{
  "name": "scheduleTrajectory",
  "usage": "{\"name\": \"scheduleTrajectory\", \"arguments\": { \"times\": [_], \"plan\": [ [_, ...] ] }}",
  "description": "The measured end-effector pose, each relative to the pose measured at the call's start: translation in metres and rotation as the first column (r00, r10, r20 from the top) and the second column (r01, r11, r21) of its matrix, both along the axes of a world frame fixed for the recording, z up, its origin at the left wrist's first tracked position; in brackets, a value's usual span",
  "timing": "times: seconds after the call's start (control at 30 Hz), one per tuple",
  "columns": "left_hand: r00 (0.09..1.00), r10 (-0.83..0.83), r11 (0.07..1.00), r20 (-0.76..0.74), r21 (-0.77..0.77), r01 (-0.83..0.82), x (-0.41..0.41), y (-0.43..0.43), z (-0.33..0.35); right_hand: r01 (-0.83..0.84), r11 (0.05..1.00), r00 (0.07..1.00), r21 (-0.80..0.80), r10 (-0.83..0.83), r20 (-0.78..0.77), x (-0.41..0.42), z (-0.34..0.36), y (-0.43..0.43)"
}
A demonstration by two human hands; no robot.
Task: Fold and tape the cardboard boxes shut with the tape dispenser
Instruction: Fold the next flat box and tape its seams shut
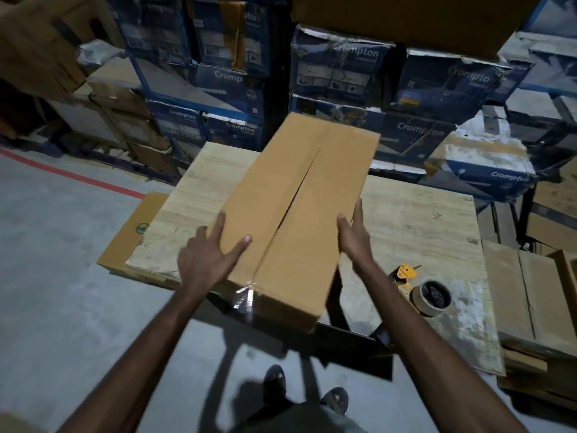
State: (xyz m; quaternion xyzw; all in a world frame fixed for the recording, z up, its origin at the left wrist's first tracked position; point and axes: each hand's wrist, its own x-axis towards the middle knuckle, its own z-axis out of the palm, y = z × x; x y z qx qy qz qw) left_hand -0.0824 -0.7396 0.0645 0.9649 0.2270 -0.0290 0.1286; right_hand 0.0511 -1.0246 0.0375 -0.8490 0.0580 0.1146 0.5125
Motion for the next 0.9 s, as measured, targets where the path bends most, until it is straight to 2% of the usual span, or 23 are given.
{"name": "scheduleTrajectory", "arguments": {
  "times": [0.1, 0.17, 0.27, 0.33, 0.37, 0.43, 0.5, 0.53, 0.6, 0.67, 0.7, 0.77, 0.8, 0.83, 0.9],
  "plan": [
    [0.998, -0.012, 0.996, -0.061, -0.093, 0.006, -0.007, -0.068, 0.0, -0.036, 0.973, 0.994, -0.23, 0.057, 0.088, 0.051, 0.005, -0.017],
    [0.997, -0.066, 0.989, -0.041, -0.139, 0.06, -0.007, -0.108, -0.003, -0.119, 0.913, 0.974, -0.39, 0.183, 0.132, 0.073, 0.016, -0.028],
    [0.958, -0.26, 0.962, 0.118, -0.053, 0.268, 0.005, -0.135, -0.01, -0.287, 0.784, 0.903, -0.55, 0.413, 0.118, 0.073, 0.027, -0.041],
    [0.891, -0.43, 0.9, 0.148, -0.008, 0.435, 0.016, -0.136, -0.012, -0.355, 0.739, 0.863, -0.573, 0.495, 0.103, 0.06, 0.03, -0.051],
    [0.843, -0.519, 0.852, 0.139, 0.006, 0.524, 0.021, -0.136, -0.012, -0.355, 0.761, 0.866, -0.543, 0.486, 0.114, 0.05, 0.029, -0.057],
    [0.737, -0.668, 0.743, 0.104, 0.027, 0.669, 0.028, -0.133, -0.012, -0.247, 0.873, 0.908, -0.42, 0.36, 0.214, 0.02, 0.033, -0.072],
    [0.676, -0.733, 0.679, 0.075, 0.024, 0.734, 0.033, -0.13, -0.014, 0.002, 0.969, 0.931, -0.248, 0.089, 0.354, -0.026, 0.038, -0.082],
    [0.667, -0.742, 0.67, 0.066, 0.017, 0.743, 0.035, -0.13, -0.015, 0.149, 0.979, 0.924, -0.141, -0.087, 0.372, -0.053, 0.04, -0.085],
    [0.66, -0.75, 0.661, 0.049, 0.027, 0.75, 0.037, -0.13, -0.017, 0.411, 0.91, 0.875, 0.06, -0.412, 0.255, -0.103, 0.042, -0.085],
    [0.627, -0.778, 0.629, 0.046, 0.055, 0.776, 0.038, -0.131, -0.017, 0.622, 0.756, 0.779, 0.203, -0.625, -0.059, -0.139, 0.038, -0.082],
    [0.596, -0.801, 0.598, 0.051, 0.056, 0.799, 0.038, -0.132, -0.017, 0.676, 0.694, 0.737, 0.249, -0.621, -0.267, -0.152, 0.033, -0.08],
    [0.528, -0.848, 0.529, 0.048, 0.04, 0.847, 0.039, -0.133, -0.016, 0.658, 0.672, 0.701, 0.34, -0.382, -0.602, -0.169, 0.027, -0.076],
    [0.504, -0.863, 0.505, 0.04, 0.029, 0.863, 0.041, -0.134, -0.015, 0.627, 0.677, 0.68, 0.384, -0.236, -0.694, -0.173, 0.024, -0.076],
    [0.49, -0.871, 0.491, 0.038, 0.015, 0.871, 0.042, -0.134, -0.015, 0.604, 0.667, 0.663, 0.437, -0.117, -0.739, -0.177, 0.024, -0.075],
    [0.486, -0.873, 0.487, 0.041, 0.009, 0.873, 0.044, -0.133, -0.014, 0.546, 0.666, 0.678, 0.508, 0.005, -0.735, -0.178, 0.022, -0.074]
  ]
}}
